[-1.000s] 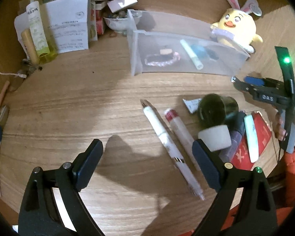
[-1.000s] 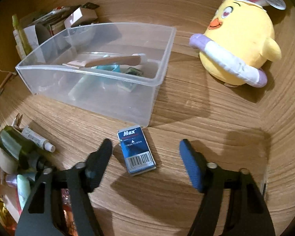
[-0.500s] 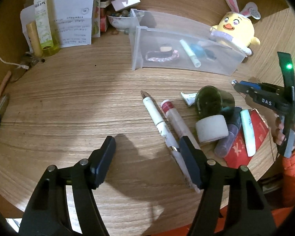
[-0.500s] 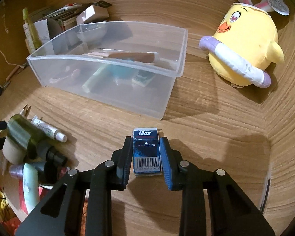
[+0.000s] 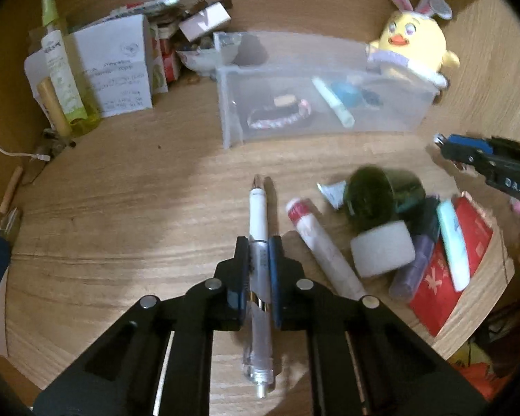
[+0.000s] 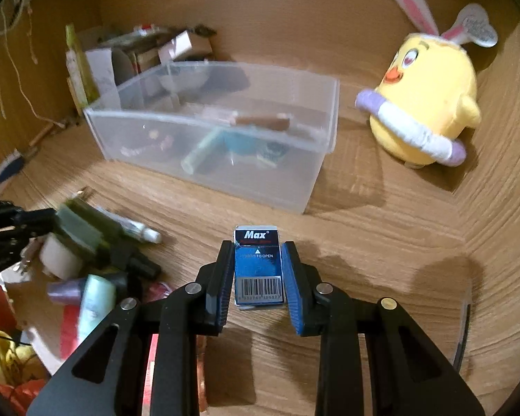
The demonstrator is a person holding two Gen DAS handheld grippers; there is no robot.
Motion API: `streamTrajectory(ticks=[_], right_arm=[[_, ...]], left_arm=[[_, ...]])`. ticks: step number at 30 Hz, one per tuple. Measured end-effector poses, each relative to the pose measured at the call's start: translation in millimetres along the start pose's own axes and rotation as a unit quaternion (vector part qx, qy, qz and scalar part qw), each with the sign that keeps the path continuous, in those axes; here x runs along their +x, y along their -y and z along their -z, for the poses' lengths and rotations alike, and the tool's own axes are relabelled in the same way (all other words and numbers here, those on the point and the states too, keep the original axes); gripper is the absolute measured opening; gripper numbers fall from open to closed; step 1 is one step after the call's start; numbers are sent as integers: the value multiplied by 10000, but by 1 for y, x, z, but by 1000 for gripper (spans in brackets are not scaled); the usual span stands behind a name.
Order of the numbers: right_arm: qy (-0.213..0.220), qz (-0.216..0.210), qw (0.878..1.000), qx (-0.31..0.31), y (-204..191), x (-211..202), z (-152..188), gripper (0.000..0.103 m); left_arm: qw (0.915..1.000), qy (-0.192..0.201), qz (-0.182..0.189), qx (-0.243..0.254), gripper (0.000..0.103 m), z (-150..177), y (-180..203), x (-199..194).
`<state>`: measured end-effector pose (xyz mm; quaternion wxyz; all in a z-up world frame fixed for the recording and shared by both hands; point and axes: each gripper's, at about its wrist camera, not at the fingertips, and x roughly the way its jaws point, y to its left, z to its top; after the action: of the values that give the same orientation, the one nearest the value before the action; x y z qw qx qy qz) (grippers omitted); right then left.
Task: Organize objects
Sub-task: 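Grasp the white pen with the left tool while the right tool grasps the blue Max box, then carry the pen and Max box into the clear bin and release both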
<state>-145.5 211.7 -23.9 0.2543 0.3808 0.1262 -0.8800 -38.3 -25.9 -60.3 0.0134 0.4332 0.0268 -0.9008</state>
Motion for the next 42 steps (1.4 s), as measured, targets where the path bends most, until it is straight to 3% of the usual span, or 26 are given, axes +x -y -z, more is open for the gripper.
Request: streamTrajectory(ticks=[12,21,25,31,35,42], right_arm=[[850,-262,9960,133,-12,-47,-30,25],[1196,-268,9919,330,-6,-46,-70,25],[1151,-179,9927,322,1,-32,-91,25],[654,-216,9972,288,15,11,-113,25],[158,-423,9987,248,21,48,-117,25],[-104,-630,9976,269,27,74,-114,25]], left_arm=[[9944,1028,236,-66,10,-45,0,-54],[9863,1590,431,56,10,-103,11,-66],[9855,1633,455,30,10,-131,11,-57],[9897,1407,242,-54,10,-169,5,-25],[9956,930,105,-14,10,-182,3,9],[9998,177,33,-27,10,-187,2,61]])
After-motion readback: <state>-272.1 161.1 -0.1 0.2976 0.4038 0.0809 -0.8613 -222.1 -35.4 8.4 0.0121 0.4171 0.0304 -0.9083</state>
